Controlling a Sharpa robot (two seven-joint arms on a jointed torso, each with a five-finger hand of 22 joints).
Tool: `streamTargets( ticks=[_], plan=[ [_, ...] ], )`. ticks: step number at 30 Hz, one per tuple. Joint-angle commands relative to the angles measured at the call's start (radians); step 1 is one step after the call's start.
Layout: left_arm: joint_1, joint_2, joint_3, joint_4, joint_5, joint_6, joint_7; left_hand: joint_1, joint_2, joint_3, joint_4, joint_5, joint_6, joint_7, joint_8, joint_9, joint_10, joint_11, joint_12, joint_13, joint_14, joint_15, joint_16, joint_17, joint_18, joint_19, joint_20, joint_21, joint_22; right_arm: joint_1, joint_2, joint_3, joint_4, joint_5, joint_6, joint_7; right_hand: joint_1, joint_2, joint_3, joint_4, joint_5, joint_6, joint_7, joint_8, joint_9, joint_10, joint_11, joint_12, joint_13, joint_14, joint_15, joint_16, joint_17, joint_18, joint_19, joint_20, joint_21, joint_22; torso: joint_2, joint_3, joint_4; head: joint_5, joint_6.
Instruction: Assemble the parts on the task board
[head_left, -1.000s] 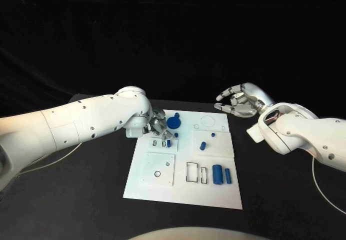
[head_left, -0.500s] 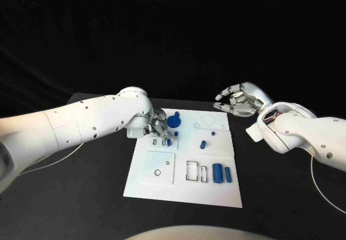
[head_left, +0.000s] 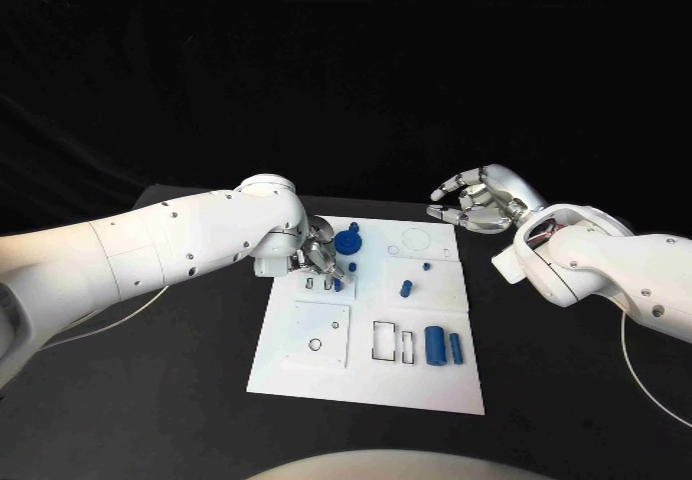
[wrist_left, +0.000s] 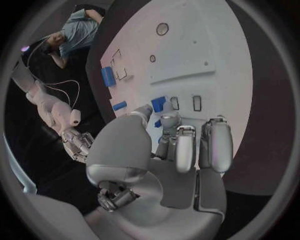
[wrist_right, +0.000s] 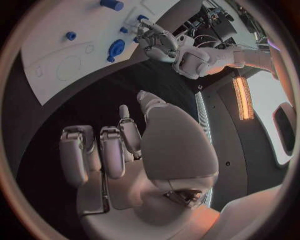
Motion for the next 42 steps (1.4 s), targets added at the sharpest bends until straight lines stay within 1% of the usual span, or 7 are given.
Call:
streamTargets(
  ticks=[1,12,17,21,24,27,42],
  plan=[
    [-0.001,0.004,0.000,0.000,0.019,0.020,0.000,0.014,0.001,0.014,0.000,0.004,-0.008,0.000,0.005,0.002,0.001,-0.005,0.005,0.002,0.106,-0.006,0.006,0.263,-0.013,0.008,0.000,0.005,0.003,-0.001,0.002,0.000,0.000,-0.011,0.010,-0.001,-0.010,0.000,0.008,0.000,0.003,0.004,-0.005,0.004,0.001,0.002,-0.005,0.004,0.001,0.077,-0.005,-0.003,0.138,0.005,0.062,-0.008,-0.003,0.217,0.000,-0.0003,0.0001,-0.001,0.000],
    [-0.005,0.007,-0.002,-0.007,0.027,0.026,0.000,0.052,-0.008,0.075,-0.001,0.005,-0.011,0.001,0.000,0.001,0.003,-0.005,0.011,0.015,0.106,-0.006,0.006,0.263,-0.014,0.008,0.000,0.009,0.011,-0.002,0.003,0.000,-0.001,-0.011,0.011,0.000,-0.010,0.000,0.009,0.000,0.004,0.005,-0.005,0.004,0.001,0.003,-0.005,0.004,0.001,0.077,-0.005,-0.004,0.137,0.005,0.062,-0.008,-0.003,0.217,0.001,-0.0003,0.0002,-0.001,-0.004],
    [-0.005,0.005,-0.003,-0.008,0.040,0.022,0.000,0.093,-0.015,0.165,-0.008,0.006,-0.011,-0.002,-0.005,-0.001,0.001,-0.007,0.005,0.015,0.106,-0.008,0.006,0.263,-0.014,0.007,-0.001,0.011,0.014,-0.002,0.004,0.000,-0.001,-0.011,0.011,0.000,-0.010,0.000,0.009,0.000,0.004,0.005,-0.005,0.004,0.001,0.003,-0.005,0.004,0.001,0.077,-0.005,-0.004,0.137,0.005,0.062,-0.008,-0.003,0.217,0.001,0.0003,0.0003,-0.001,-0.004],
    [-0.006,-0.003,-0.003,-0.006,0.077,0.012,0.002,0.148,-0.020,0.254,-0.036,0.009,-0.017,-0.003,-0.004,0.003,-0.001,-0.009,-0.001,0.014,0.106,-0.012,0.006,0.263,-0.014,0.007,-0.004,0.012,0.016,-0.003,0.004,0.000,-0.001,-0.011,0.011,0.000,-0.010,0.000,0.009,0.000,0.004,0.005,-0.005,0.004,0.001,0.003,-0.005,0.004,0.001,0.077,-0.005,-0.004,0.137,0.005,0.062,-0.008,-0.003,0.217,0.001,0.0006,0.0002,-0.001,-0.003],
    [-0.006,-0.012,-0.003,0.000,0.100,-0.005,0.005,0.163,-0.072,0.458,-0.089,0.014,-0.019,0.000,0.027,0.034,0.005,-0.004,-0.019,-0.002,0.105,-0.007,0.004,0.260,-0.015,0.006,-0.003,0.013,0.018,-0.004,0.004,0.000,-0.002,-0.011,0.011,0.001,-0.010,0.000,0.009,0.000,0.004,0.005,-0.005,0.004,0.001,0.003,-0.005,0.004,0.001,0.077,-0.005,-0.004,0.137,0.005,0.062,-0.008,-0.003,0.217,0.001,0.0007,0.0003,-0.001,-0.002],
    [-0.006,-0.027,-0.002,0.013,0.126,-0.031,0.008,0.123,-0.102,0.544,-0.116,0.009,-0.020,0.002,0.044,0.058,0.017,-0.006,-0.018,0.000,0.104,-0.008,0.003,0.258,-0.014,0.005,-0.003,0.013,0.018,-0.005,0.003,0.000,-0.002,-0.011,0.011,0.002,-0.010,0.000,0.009,0.000,0.004,0.005,-0.005,0.004,0.001,0.003,-0.005,0.004,0.001,0.077,-0.005,-0.004,0.137,0.005,0.062,-0.008,-0.003,0.217,0.000,0.0008,0.0010,-0.001,-0.001],
    [-0.011,-0.109,0.005,0.113,0.125,-0.217,0.033,0.067,-0.131,0.631,-0.171,0.016,-0.009,-0.002,0.060,0.087,0.042,-0.012,-0.003,0.019,0.104,-0.013,0.002,0.257,-0.014,0.005,-0.006,0.014,0.020,-0.009,-0.004,0.000,-0.002,-0.011,0.011,0.003,-0.009,0.001,0.010,0.000,0.006,0.006,-0.005,0.005,0.001,0.003,-0.005,0.004,0.001,0.077,-0.006,-0.004,0.137,0.005,0.061,-0.008,-0.005,0.216,0.001,-0.0001,0.0012,-0.001,0.007]
  ],
)
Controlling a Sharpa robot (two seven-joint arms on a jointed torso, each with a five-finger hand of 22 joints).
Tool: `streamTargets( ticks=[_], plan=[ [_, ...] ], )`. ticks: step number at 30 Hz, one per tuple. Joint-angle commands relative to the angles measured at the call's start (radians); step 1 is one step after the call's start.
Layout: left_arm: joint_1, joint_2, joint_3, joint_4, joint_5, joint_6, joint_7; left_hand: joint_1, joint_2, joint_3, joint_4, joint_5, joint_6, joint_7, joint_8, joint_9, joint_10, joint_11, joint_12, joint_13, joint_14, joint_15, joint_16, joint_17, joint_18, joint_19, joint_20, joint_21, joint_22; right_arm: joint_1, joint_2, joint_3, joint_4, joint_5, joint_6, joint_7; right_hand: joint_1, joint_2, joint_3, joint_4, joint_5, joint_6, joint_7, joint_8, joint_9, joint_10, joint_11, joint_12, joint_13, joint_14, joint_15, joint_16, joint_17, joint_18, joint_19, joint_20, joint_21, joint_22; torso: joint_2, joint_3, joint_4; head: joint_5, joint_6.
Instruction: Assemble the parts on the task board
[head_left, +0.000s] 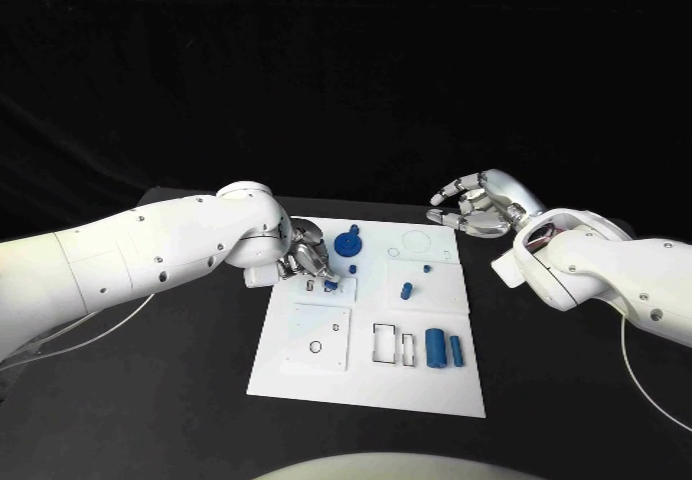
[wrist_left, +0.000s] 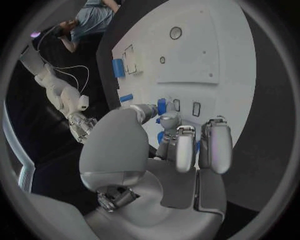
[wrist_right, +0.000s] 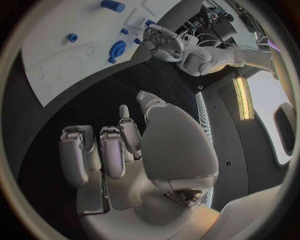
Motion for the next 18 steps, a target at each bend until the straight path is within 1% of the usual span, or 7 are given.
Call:
streamTargets(
  ticks=[1,3,6,11,18],
  plan=[
    [-0.005,-0.011,0.001,0.022,-0.014,-0.102,0.026,-0.013,0.000,0.186,-0.180,0.006,0.012,-0.006,0.005,0.089,0.010,-0.001,0.007,0.003,0.104,-0.006,0.004,0.258,-0.015,0.001,-0.001,0.006,0.005,-0.001,-0.002,0.000,0.001,-0.010,0.011,0.003,-0.009,0.001,0.005,0.000,0.006,0.002,-0.002,0.005,0.001,0.003,-0.005,0.004,0.001,0.077,-0.006,-0.004,0.137,0.005,0.061,-0.009,-0.005,0.216,0.001,-0.0014,-0.0004,0.000,0.000],
    [-0.010,-0.019,0.001,0.035,-0.046,-0.125,0.031,-0.015,-0.002,0.189,-0.182,0.007,0.014,-0.006,0.005,0.090,0.012,-0.001,0.008,0.004,0.104,-0.006,0.004,0.259,-0.015,0.002,-0.001,0.007,0.007,-0.002,-0.003,0.000,0.001,-0.010,0.011,0.003,-0.009,0.001,0.005,0.000,0.006,0.002,-0.002,0.005,0.001,0.003,-0.005,0.004,0.001,0.077,-0.006,-0.004,0.137,0.005,0.061,-0.009,-0.005,0.216,0.001,-0.0015,0.0005,-0.001,-0.001],
    [-0.015,-0.024,0.000,0.043,-0.089,-0.139,0.033,-0.020,-0.005,0.194,-0.186,0.009,0.016,-0.007,0.006,0.092,0.016,-0.002,0.011,0.008,0.105,-0.007,0.005,0.260,-0.016,0.004,-0.002,0.010,0.012,-0.002,-0.004,0.000,0.001,-0.010,0.012,0.003,-0.009,0.001,0.005,0.000,0.006,0.002,-0.002,0.005,0.001,0.003,-0.005,0.004,0.001,0.077,-0.006,-0.004,0.137,0.005,0.061,-0.009,-0.005,0.216,0.000,-0.0018,0.0010,0.001,-0.001],
    [-0.025,-0.022,-0.002,0.042,-0.146,-0.123,0.030,-0.025,-0.010,0.201,-0.191,0.011,0.019,-0.009,0.008,0.094,0.022,-0.004,0.015,0.014,0.105,-0.008,0.006,0.261,-0.017,0.006,-0.003,0.012,0.017,-0.003,-0.003,0.000,0.000,-0.010,0.014,0.004,-0.011,0.001,0.005,0.000,0.006,0.003,-0.002,0.006,0.001,0.004,-0.005,0.005,0.001,0.077,-0.006,-0.004,0.136,0.005,0.061,-0.009,-0.005,0.216,0.001,-0.0020,-0.0009,0.003,-0.002],
    [-0.039,-0.011,-0.004,0.026,-0.182,-0.098,0.025,-0.040,-0.019,0.216,-0.201,0.032,0.026,-0.012,0.011,0.101,0.032,-0.007,0.020,0.019,0.105,-0.011,0.006,0.261,-0.018,0.009,-0.005,0.015,0.023,-0.003,-0.002,0.000,0.000,-0.010,0.017,0.005,-0.011,0.001,0.005,0.000,0.006,0.003,-0.002,0.006,0.001,0.004,-0.005,0.005,0.001,0.077,-0.006,-0.004,0.136,0.005,0.061,-0.009,-0.005,0.216,0.003,-0.0024,-0.0018,0.004,-0.005]
  ],
)
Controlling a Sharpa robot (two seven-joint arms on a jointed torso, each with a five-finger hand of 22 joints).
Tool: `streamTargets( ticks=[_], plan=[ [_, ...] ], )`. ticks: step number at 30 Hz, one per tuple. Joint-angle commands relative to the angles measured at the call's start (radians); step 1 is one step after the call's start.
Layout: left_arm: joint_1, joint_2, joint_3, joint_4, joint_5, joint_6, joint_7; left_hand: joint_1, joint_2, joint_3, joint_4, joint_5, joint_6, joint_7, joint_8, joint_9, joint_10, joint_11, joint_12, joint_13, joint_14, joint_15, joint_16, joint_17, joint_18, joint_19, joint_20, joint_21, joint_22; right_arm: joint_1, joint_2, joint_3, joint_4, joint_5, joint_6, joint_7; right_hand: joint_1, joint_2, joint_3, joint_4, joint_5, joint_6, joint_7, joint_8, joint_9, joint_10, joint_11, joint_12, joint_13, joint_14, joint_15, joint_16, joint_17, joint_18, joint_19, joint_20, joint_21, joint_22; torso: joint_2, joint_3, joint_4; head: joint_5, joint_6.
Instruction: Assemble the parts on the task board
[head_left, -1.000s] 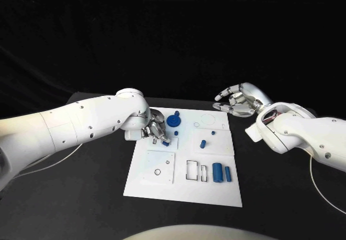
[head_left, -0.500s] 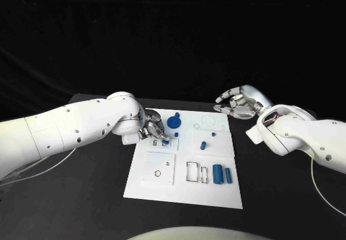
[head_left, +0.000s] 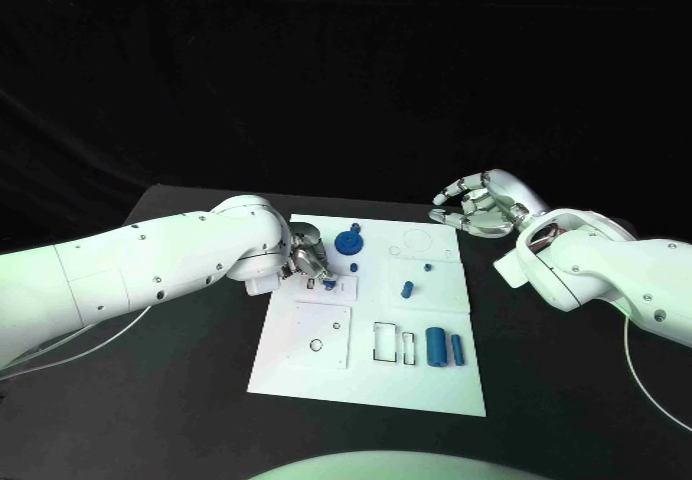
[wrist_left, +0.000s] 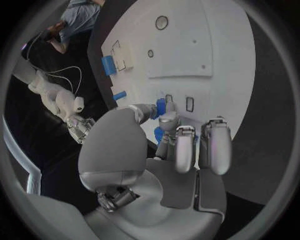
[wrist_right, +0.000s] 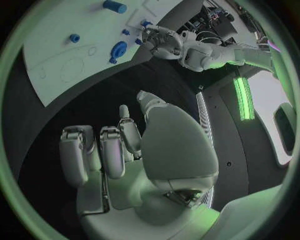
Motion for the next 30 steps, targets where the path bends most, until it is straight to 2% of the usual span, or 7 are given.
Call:
streamTargets(
  ticks=[1,4,8,18,30],
  plan=[
    [-0.005,0.006,0.000,-0.007,-0.059,0.009,0.008,-0.014,-0.001,0.214,-0.206,0.013,0.013,-0.002,0.005,0.101,0.011,-0.001,0.005,0.001,0.101,-0.008,0.005,0.261,-0.018,0.005,-0.002,0.003,0.010,-0.001,0.001,0.000,0.000,-0.010,0.017,0.005,-0.011,0.001,0.005,0.000,0.006,0.003,-0.002,0.006,0.001,0.004,-0.005,0.005,0.001,0.077,-0.006,-0.004,0.136,0.005,0.061,-0.009,-0.005,0.215,0.001,-0.0007,-0.0011,0.000,-0.001],
    [-0.007,0.008,-0.001,-0.012,-0.067,0.015,0.008,-0.022,-0.005,0.220,-0.211,0.027,0.016,-0.003,0.007,0.104,0.018,-0.002,0.010,0.007,0.102,-0.010,0.006,0.262,-0.019,0.007,-0.002,0.005,0.014,-0.001,0.001,0.000,0.000,-0.010,0.017,0.005,-0.011,0.001,0.005,0.000,0.006,0.003,-0.002,0.006,0.001,0.004,-0.005,0.005,0.001,0.077,-0.006,-0.004,0.136,0.005,0.061,-0.009,-0.005,0.215,0.000,0.0010,-0.0012,0.002,-0.003],
    [-0.009,0.010,-0.001,-0.013,-0.073,0.035,0.006,-0.034,-0.012,0.225,-0.218,0.057,0.022,-0.006,0.010,0.109,0.027,-0.005,0.017,0.017,0.102,-0.012,0.007,0.263,-0.020,0.009,-0.001,0.007,0.019,-0.002,0.001,0.000,0.000,-0.011,0.019,0.005,-0.012,0.001,0.005,0.001,0.006,0.003,-0.002,0.006,0.001,0.004,-0.005,0.005,0.001,0.077,-0.006,-0.004,0.136,0.005,0.060,-0.009,-0.006,0.215,0.001,0.0011,-0.0006,0.000,-0.005],
    [-0.010,0.010,-0.001,-0.015,-0.080,0.055,0.004,-0.038,-0.013,0.226,-0.220,0.065,0.024,-0.007,0.010,0.110,0.028,-0.006,0.016,0.017,0.102,-0.013,0.007,0.263,-0.020,0.009,-0.001,0.008,0.020,-0.002,0.000,0.000,0.001,-0.011,0.019,0.005,-0.013,0.001,0.005,0.002,0.007,0.003,-0.002,0.006,0.001,0.004,-0.005,0.004,0.001,0.077,-0.006,-0.004,0.136,0.006,0.060,-0.009,-0.007,0.214,0.001,0.0013,-0.0014,0.002,-0.005],
    [-0.010,0.011,-0.001,-0.014,-0.078,0.054,0.003,-0.051,-0.018,0.232,-0.228,0.093,0.032,-0.011,0.014,0.116,0.036,-0.009,0.021,0.024,0.102,-0.015,0.007,0.263,-0.019,0.009,-0.001,0.008,0.020,-0.002,0.000,0.000,0.000,-0.011,0.018,0.006,-0.013,0.001,0.005,0.002,0.007,0.003,-0.002,0.006,0.001,0.004,-0.005,0.004,0.001,0.077,-0.006,-0.004,0.136,0.006,0.060,-0.009,-0.007,0.214,0.001,0.0008,-0.0006,0.001,-0.006]
  ],
)
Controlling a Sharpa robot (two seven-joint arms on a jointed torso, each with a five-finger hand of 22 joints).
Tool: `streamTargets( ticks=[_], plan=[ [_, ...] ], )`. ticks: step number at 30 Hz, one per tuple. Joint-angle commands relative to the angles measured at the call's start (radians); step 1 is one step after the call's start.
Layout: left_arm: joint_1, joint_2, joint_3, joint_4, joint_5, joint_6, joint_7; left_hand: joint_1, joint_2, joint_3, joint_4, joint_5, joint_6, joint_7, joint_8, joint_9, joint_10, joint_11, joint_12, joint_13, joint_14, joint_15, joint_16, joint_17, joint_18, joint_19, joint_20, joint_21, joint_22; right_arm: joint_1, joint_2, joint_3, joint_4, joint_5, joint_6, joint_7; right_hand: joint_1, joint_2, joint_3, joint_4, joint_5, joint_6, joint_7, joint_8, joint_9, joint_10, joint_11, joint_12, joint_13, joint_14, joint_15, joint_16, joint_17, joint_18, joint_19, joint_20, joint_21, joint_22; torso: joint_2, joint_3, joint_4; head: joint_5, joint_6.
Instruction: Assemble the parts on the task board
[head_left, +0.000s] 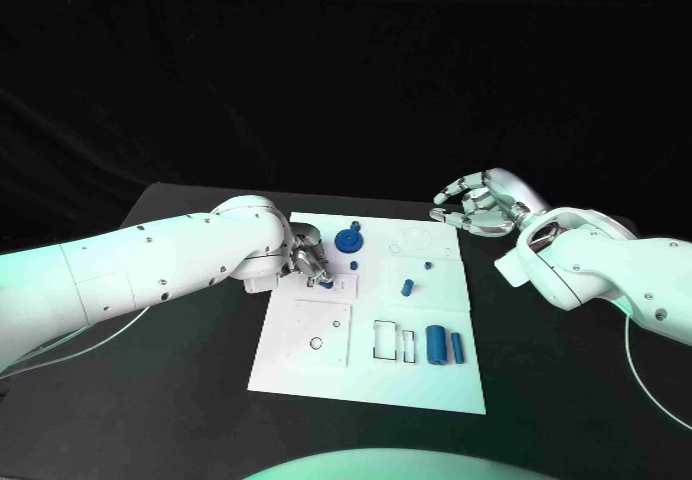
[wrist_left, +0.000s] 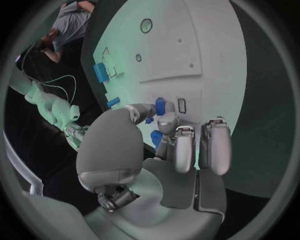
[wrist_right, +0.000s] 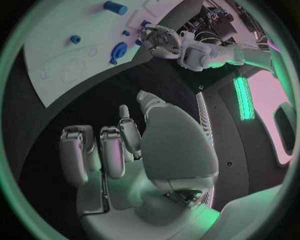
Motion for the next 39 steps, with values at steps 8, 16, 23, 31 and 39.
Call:
streamTargets(
  ticks=[8,16,23,31,39],
  plan=[
    [-0.002,0.003,-0.001,-0.001,-0.003,0.008,-0.001,-0.009,0.000,0.185,-0.180,0.013,0.017,-0.008,0.005,0.080,0.011,-0.003,0.007,0.004,0.102,-0.008,0.003,0.263,-0.019,0.009,-0.001,0.004,0.020,-0.001,0.000,0.000,0.000,-0.011,0.013,0.005,-0.015,0.001,0.005,0.002,0.007,0.004,-0.002,0.007,0.001,0.004,-0.005,0.004,0.000,0.077,-0.006,-0.005,0.135,0.006,0.060,-0.009,-0.003,0.214,0.000,-0.0003,0.0000,-0.001,-0.001],
    [-0.002,0.009,-0.001,-0.003,0.008,0.011,-0.001,-0.027,-0.003,0.182,-0.176,0.017,0.025,-0.013,0.010,0.087,0.021,-0.006,0.011,0.009,0.102,-0.011,0.003,0.263,-0.019,0.008,-0.003,0.003,0.019,-0.001,-0.001,0.000,-0.001,-0.011,0.012,0.005,-0.015,0.001,0.005,0.002,0.007,0.004,-0.002,0.007,0.001,0.004,-0.005,0.004,0.000,0.077,-0.006,-0.005,0.135,0.006,0.060,-0.009,-0.003,0.214,0.000,0.0008,0.0007,-0.002,-0.002],
    [-0.002,0.013,-0.001,-0.007,0.014,0.028,-0.002,-0.073,-0.004,0.140,-0.152,0.010,0.032,-0.026,0.015,0.099,0.033,-0.016,0.009,0.005,0.102,-0.018,0.003,0.263,-0.019,0.009,-0.008,0.004,0.022,-0.001,0.000,0.000,-0.001,-0.011,0.013,0.005,-0.015,0.000,0.005,0.002,0.007,0.004,-0.003,0.007,0.001,0.003,-0.006,0.003,-0.002,0.076,-0.006,-0.005,0.134,0.006,0.059,-0.009,-0.004,0.214,0.000,0.0006,-0.0002,-0.001,-0.004],
    [-0.002,0.016,-0.001,-0.011,0.010,0.043,-0.004,-0.105,-0.006,0.110,-0.134,0.012,0.046,-0.036,0.018,0.107,0.049,-0.023,0.028,0.029,0.102,-0.024,0.003,0.263,-0.019,0.009,-0.013,0.002,0.020,-0.001,-0.001,0.000,-0.002,-0.011,0.013,0.005,-0.016,0.000,0.005,0.002,0.007,0.004,-0.003,0.008,0.001,0.002,-0.006,0.003,-0.002,0.076,-0.006,-0.005,0.134,0.006,0.059,-0.009,-0.005,0.214,0.000,0.0005,-0.0001,-0.002,-0.005],
    [-0.002,0.020,-0.001,-0.016,0.007,0.042,-0.005,-0.120,-0.004,0.098,-0.124,0.011,0.053,-0.039,0.018,0.110,0.054,-0.026,0.033,0.036,0.102,-0.027,0.003,0.263,-0.020,0.011,-0.016,0.003,0.023,-0.002,-0.001,0.000,0.000,-0.011,0.013,0.005,-0.016,0.000,0.005,0.002,0.007,0.004,-0.003,0.008,0.001,0.002,-0.006,0.003,-0.002,0.076,-0.006,-0.005,0.134,0.006,0.059,-0.009,-0.005,0.214,0.000,0.0005,0.0000,-0.002,-0.004]
  ],
)
